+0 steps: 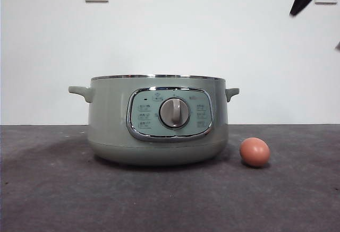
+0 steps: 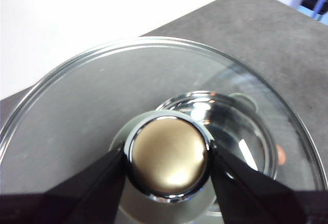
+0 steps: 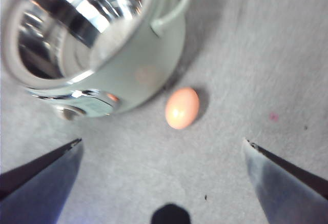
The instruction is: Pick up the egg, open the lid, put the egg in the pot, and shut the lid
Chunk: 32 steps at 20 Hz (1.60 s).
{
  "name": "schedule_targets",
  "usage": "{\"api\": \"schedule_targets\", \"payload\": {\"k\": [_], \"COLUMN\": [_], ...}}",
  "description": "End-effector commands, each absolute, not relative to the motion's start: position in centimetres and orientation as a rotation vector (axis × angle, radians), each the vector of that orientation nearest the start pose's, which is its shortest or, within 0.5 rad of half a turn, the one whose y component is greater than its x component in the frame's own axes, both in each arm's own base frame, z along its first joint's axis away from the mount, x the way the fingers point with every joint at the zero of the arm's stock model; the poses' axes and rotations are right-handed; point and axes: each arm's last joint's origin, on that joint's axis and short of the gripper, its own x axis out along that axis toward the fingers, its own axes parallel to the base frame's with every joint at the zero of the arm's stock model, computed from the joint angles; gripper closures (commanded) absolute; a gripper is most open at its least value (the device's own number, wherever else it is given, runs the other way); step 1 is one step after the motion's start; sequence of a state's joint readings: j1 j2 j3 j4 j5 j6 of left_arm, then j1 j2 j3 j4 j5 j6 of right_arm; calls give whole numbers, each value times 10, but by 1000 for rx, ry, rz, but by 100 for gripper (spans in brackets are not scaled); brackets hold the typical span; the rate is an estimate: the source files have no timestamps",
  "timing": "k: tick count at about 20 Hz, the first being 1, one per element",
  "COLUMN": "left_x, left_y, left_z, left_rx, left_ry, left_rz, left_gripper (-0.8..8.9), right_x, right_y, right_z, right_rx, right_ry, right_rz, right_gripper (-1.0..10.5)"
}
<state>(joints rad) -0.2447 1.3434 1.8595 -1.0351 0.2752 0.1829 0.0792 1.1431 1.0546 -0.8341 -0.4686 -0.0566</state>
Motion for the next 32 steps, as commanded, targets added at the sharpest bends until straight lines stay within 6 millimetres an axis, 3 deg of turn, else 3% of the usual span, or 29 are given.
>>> {"api": "schedule_targets", "payload": {"k": [1, 6, 11, 17, 20, 28, 31, 32], "left_x": [191, 143, 115, 107, 108, 108, 108, 108], "left_y": [-49, -37, -32, -30, -30, -30, -30, -30], "left_z": [505, 511, 515, 514, 514, 514, 514, 514], "left_rx": [168, 162, 151, 147, 144, 144, 144, 144], "left_ry": [372, 390, 374, 382, 383, 378, 378, 378], "left_rz": [-529, -519, -516, -516, -515, -515, -515, -515], "left_gripper": [820, 820, 820, 820, 820, 820, 820, 820], "right_x": [229, 262, 282, 296, 300, 303, 305, 305], "right_y": [38, 74, 101, 120, 124, 125, 126, 126], "right_z": [295, 256, 216, 187, 185, 166, 167, 167], "right_rx": [108, -1, -50, -78, -54, -49, -47, -47], "right_ry": [947, 1055, 1155, 1169, 1147, 1212, 1191, 1189], "right_rz": [526, 528, 467, 400, 388, 354, 358, 359], "right_gripper": [380, 381, 382, 385, 505, 523, 770, 782]}}
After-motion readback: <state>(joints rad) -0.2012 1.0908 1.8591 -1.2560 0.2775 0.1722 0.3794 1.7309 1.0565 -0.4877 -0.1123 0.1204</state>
